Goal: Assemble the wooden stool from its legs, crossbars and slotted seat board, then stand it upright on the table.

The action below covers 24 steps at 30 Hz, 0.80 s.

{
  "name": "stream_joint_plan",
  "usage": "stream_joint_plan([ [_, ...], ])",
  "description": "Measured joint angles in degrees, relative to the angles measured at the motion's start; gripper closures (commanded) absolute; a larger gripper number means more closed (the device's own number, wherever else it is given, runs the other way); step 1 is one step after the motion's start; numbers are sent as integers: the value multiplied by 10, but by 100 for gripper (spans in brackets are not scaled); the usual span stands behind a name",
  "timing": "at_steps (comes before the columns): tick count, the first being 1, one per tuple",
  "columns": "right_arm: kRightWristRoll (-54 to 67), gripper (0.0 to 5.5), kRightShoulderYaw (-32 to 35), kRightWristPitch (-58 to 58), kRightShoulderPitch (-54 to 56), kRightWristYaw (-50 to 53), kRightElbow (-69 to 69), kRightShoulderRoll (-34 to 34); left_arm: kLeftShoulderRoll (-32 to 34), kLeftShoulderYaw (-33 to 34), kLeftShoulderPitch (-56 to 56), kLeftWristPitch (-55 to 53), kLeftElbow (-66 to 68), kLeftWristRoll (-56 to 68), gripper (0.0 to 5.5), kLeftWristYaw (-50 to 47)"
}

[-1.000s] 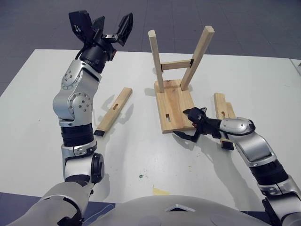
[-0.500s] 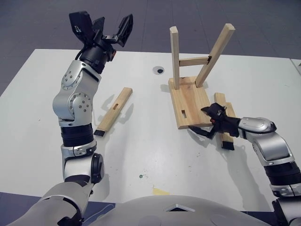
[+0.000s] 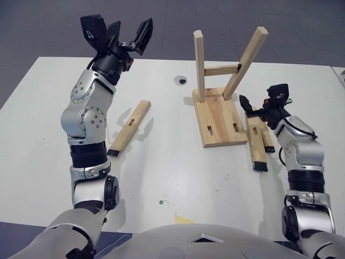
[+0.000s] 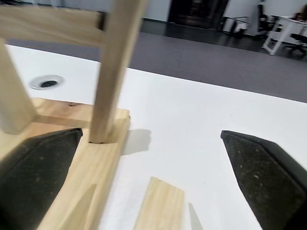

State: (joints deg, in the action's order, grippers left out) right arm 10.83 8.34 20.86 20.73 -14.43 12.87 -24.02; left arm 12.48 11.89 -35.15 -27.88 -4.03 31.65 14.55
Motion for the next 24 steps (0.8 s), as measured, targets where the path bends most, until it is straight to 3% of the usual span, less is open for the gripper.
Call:
stream_joint_plan([
  [12, -96, 13, -21, -231, 223, 76, 368, 31, 0, -3, -8, 1, 16, -1, 10, 10],
  [24, -92, 13, -22, -293, 267, 4, 467, 25, 0, -3, -12, 11, 32, -8, 10, 13],
])
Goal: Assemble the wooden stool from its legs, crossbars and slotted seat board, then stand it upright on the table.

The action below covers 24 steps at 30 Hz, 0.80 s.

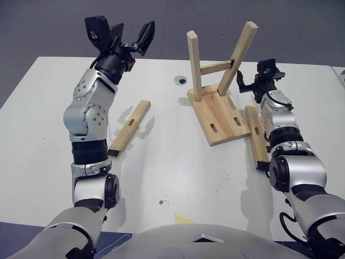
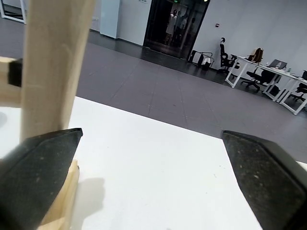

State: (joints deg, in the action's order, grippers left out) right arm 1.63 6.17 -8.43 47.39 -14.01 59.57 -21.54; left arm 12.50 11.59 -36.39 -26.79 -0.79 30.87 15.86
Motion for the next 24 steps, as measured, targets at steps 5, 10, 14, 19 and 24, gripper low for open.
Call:
stream_joint_plan([
  [5, 7, 13, -5, 1, -6, -55, -12, 22, 0, 0, 0, 1, 0, -2, 10, 0],
  [10, 29, 13, 16, 1, -56, -52, -83, 32, 0, 0, 0, 1, -1, -3, 10, -1],
  [14, 116, 13, 81, 38, -132, -75, -238, 14, -1, 1, 1, 1, -4, -2, 10, -3],
  [19, 246, 13, 204, 155, -320, -149, -417, -65, 7, 15, 20, -6, -31, -1, 10, -15],
  [24, 243, 13, 224, 186, -464, -198, -439, -101, 11, 16, 36, -16, -49, 1, 10, -21],
])
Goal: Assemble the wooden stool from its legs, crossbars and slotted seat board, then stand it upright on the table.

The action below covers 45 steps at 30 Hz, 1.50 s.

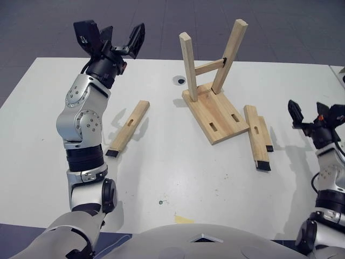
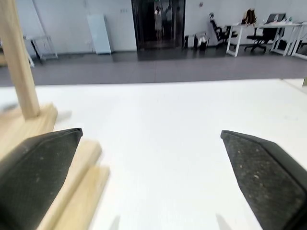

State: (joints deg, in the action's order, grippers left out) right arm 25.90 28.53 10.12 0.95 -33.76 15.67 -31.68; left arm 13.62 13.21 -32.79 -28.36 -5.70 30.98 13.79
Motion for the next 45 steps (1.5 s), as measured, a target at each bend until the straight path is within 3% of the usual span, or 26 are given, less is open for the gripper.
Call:
stream_joint_plan([
  [7, -43, 13, -50, 3, -99, -25, -28, -1, 5, 0, 11, -11, -14, 1, 10, -6],
  [21, -29, 13, -78, 17, -81, -28, -48, 15, 5, -4, 11, -12, -13, 2, 10, -4],
  [28, -56, 13, -103, 67, -63, 17, -69, 6, 3, -11, 12, -12, -14, 2, 10, -5],
  [36, -54, 13, -83, 58, -48, 34, -18, -7, 2, -13, 14, -12, -16, 2, 10, -6],
  [45, -10, 13, -64, 105, -67, -21, -31, -29, -1, -14, 14, -16, -16, 2, 10, -6],
])
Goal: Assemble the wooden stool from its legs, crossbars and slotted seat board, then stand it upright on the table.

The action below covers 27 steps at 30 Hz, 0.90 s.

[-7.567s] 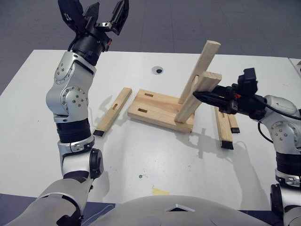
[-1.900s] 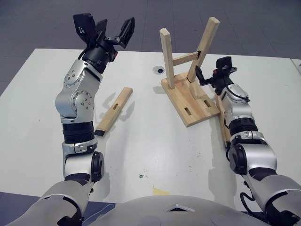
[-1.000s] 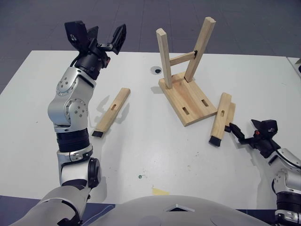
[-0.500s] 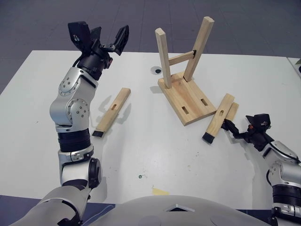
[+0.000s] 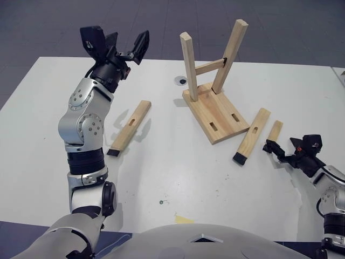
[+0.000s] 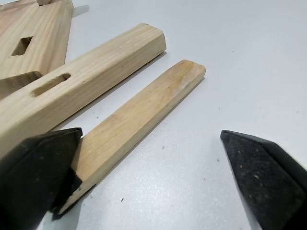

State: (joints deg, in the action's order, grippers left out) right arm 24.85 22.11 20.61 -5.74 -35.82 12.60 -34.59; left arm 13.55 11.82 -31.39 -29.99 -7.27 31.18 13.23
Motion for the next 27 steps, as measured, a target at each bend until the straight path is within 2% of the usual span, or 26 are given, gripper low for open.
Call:
stream_joint_plan([
  [11, 39, 13, 7, 87, 27, 65, -64, 38, 0, 1, 0, 0, 4, 0, 10, 5],
  [19, -8, 13, -3, 95, 39, 134, -55, 41, 0, 1, 0, 0, 9, 0, 10, 7],
  [27, -49, 133, -7, 113, 63, 188, -32, 30, 0, 1, 0, 0, 15, -1, 10, 8],
])
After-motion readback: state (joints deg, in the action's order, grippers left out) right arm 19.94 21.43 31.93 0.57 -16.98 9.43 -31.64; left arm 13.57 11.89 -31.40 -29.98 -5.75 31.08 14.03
